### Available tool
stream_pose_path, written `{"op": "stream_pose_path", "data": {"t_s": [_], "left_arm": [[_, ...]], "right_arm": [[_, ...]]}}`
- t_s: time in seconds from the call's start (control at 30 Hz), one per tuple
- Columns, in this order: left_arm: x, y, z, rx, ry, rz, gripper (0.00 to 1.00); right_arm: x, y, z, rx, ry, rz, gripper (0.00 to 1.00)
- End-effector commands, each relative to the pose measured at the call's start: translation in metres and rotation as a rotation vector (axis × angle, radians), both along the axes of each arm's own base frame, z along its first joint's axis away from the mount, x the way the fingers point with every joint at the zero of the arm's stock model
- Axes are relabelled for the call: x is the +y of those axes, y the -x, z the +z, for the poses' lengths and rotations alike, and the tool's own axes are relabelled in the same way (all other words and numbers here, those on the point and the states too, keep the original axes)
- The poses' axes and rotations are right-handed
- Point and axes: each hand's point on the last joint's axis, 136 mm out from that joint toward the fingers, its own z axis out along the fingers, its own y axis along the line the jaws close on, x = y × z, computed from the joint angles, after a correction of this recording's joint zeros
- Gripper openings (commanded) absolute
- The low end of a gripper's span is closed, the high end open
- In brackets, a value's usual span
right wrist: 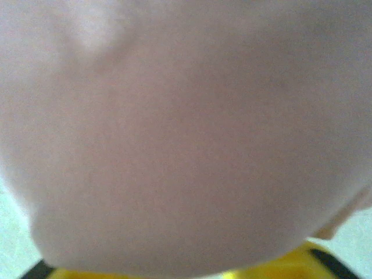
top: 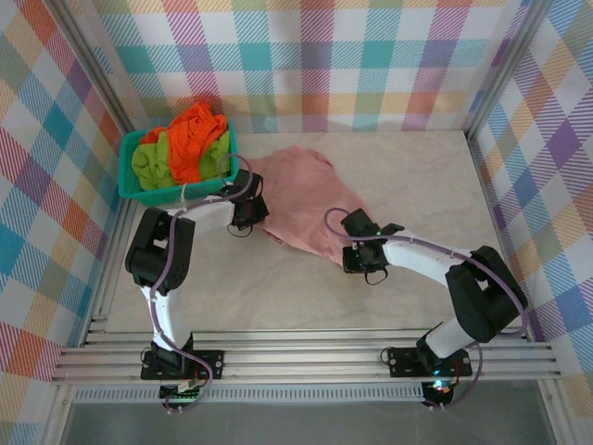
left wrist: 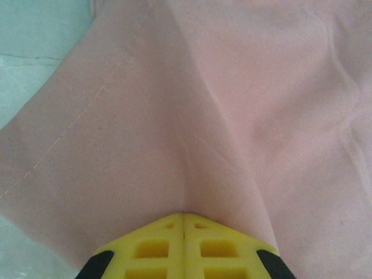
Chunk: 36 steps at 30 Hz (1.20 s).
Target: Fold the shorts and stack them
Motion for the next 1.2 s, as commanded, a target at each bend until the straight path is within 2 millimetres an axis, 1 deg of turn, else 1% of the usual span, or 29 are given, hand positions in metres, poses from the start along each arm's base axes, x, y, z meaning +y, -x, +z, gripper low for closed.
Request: {"op": "stream_pose_path", "data": {"t_s": [0.0, 0.07, 0.13, 0.17, 0.27, 0.3, 0.33, 0.37, 0.4, 0.43, 0.47, 0.57, 0.7, 0.73, 0.8, 1.0, 1.17], "left_arm": [[0.006, -0.006, 0.059, -0.131, 0.01, 0.005, 0.0], [0.01, -0.005, 0.087, -0.183, 0.005, 0.008, 0.0], [0.014, -0.003, 0.114, -0.243, 0.001, 0.01, 0.0], [0.019, 0.003, 0.124, -0.246, -0.014, 0.013, 0.0], [0.026, 0.01, 0.155, -0.304, -0.026, 0.01, 0.0], [0.027, 0.013, 0.16, -0.308, -0.032, 0.004, 0.04], [0.03, 0.017, 0.159, -0.295, -0.043, 0.006, 0.15], [0.033, 0.022, 0.158, -0.284, -0.05, 0.008, 0.25], [0.035, 0.027, 0.153, -0.267, -0.056, 0.012, 0.33], [0.037, 0.032, 0.147, -0.256, -0.056, 0.02, 0.43], [0.039, 0.037, 0.139, -0.245, -0.052, 0.026, 0.51], [0.044, 0.051, 0.111, -0.204, -0.044, 0.048, 0.61], [0.045, 0.06, 0.075, -0.143, -0.026, 0.059, 0.62], [0.043, 0.056, 0.071, -0.153, -0.014, 0.063, 0.62], [0.041, 0.052, 0.057, -0.132, -0.008, 0.063, 0.61], [0.041, 0.036, 0.028, -0.098, 0.017, 0.096, 0.57], [0.038, 0.027, 0.008, -0.062, 0.024, 0.105, 0.53]], "right_arm": [[-0.004, -0.01, 0.022, -0.053, 0.001, -0.022, 0.2], [-0.006, -0.015, 0.042, -0.11, -0.001, -0.016, 0.13], [-0.011, -0.019, 0.063, -0.168, 0.002, -0.013, 0.09], [-0.013, -0.021, 0.075, -0.204, 0.001, -0.01, 0.08], [-0.019, -0.024, 0.106, -0.287, -0.007, 0.006, 0.05], [-0.022, -0.024, 0.114, -0.304, -0.004, 0.008, 0.04], [-0.025, -0.024, 0.119, -0.314, 0.003, 0.007, 0.03], [-0.028, -0.024, 0.122, -0.319, 0.013, 0.01, 0.03], [-0.031, -0.023, 0.124, -0.32, 0.022, 0.012, 0.03], [-0.033, -0.022, 0.124, -0.317, 0.03, 0.013, 0.03], [-0.035, -0.021, 0.123, -0.315, 0.037, 0.016, 0.02], [-0.038, -0.02, 0.115, -0.295, 0.052, 0.019, 0.0], [-0.048, -0.022, 0.112, -0.288, 0.075, 0.005, 0.0], [-0.049, -0.023, 0.113, -0.289, 0.069, 0.003, 0.0], [-0.049, -0.025, 0.115, -0.29, 0.059, 0.002, 0.0], [-0.045, -0.024, 0.111, -0.274, 0.032, 0.003, 0.0], [-0.043, -0.023, 0.11, -0.268, 0.024, 0.005, 0.0]]}}
